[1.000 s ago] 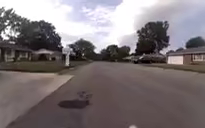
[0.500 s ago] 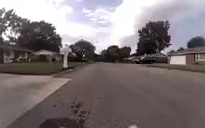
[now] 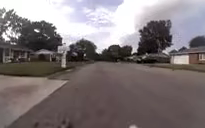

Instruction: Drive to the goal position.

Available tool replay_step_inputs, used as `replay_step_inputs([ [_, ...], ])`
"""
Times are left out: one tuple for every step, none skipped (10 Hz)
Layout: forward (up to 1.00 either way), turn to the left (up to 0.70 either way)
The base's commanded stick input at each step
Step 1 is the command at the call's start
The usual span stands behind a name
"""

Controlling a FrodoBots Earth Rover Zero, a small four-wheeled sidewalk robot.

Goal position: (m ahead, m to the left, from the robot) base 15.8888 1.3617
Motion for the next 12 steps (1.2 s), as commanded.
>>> replay_step_inputs([
  [1.00,0.00],
  [1.00,0.00],
  [1.00,0.00],
  [1.00,0.00],
  [1.00,0.22],
  [1.00,0.37],
  [1.00,0.32],
  [1.00,0.26],
  [1.00,0.21],
  [1.00,0.13],
  [1.00,0.00],
  [1.00,0.00],
])
